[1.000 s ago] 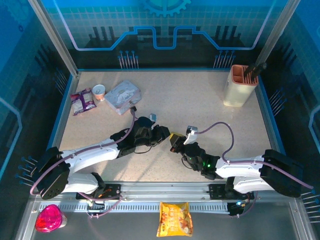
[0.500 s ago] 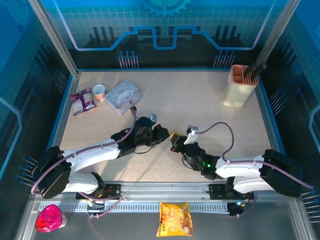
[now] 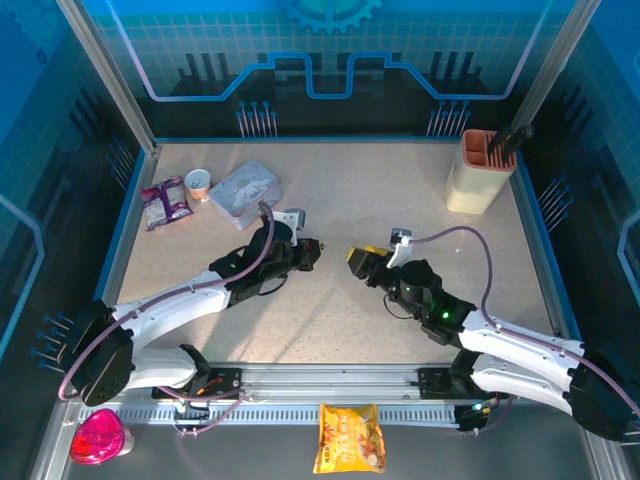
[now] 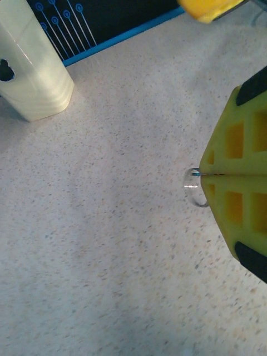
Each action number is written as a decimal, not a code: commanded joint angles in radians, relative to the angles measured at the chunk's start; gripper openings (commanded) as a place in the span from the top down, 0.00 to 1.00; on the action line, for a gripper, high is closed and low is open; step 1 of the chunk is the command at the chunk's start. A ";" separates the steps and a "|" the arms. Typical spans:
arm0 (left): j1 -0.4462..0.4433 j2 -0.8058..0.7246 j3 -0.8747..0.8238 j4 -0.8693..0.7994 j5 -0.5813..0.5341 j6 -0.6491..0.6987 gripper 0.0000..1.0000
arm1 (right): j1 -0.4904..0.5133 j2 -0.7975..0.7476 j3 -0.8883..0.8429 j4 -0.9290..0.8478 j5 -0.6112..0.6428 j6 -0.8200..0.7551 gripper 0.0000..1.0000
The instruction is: Unlock a padlock with a key
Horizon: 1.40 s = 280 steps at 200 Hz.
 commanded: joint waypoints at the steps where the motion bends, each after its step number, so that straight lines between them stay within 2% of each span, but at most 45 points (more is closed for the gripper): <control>1: 0.049 0.018 0.127 -0.131 0.030 0.100 1.00 | 0.015 -0.016 -0.007 -0.002 -0.098 -0.284 0.41; 14: 0.081 0.044 0.186 -0.211 0.111 0.046 1.00 | 0.055 -0.017 -0.057 0.092 -0.042 -0.463 0.39; 43: 0.105 0.073 0.259 -0.315 0.257 -0.074 1.00 | 0.157 0.037 -0.192 0.458 0.057 -0.872 0.36; 70: 0.104 0.069 0.271 -0.351 0.354 -0.169 1.00 | 0.183 0.123 -0.186 0.597 0.044 -1.059 0.36; 94: 0.103 0.045 0.251 -0.355 0.404 -0.221 1.00 | 0.190 0.253 -0.193 0.825 0.045 -1.181 0.37; 127: 0.099 0.003 0.231 -0.373 0.420 -0.243 1.00 | 0.194 0.418 -0.172 1.013 0.052 -1.235 0.44; 178: 0.098 -0.029 0.222 -0.421 0.415 -0.227 1.00 | 0.210 0.497 -0.104 1.015 0.108 -1.259 0.58; 220: 0.099 -0.041 0.191 -0.385 0.432 -0.258 1.00 | 0.203 0.525 -0.081 1.015 0.130 -1.297 0.60; 252: 0.098 -0.051 0.204 -0.419 0.418 -0.236 1.00 | 0.202 0.564 -0.073 1.016 0.140 -1.315 0.62; 280: 0.099 -0.046 0.206 -0.419 0.422 -0.233 1.00 | 0.203 0.585 -0.048 1.014 0.208 -1.325 0.69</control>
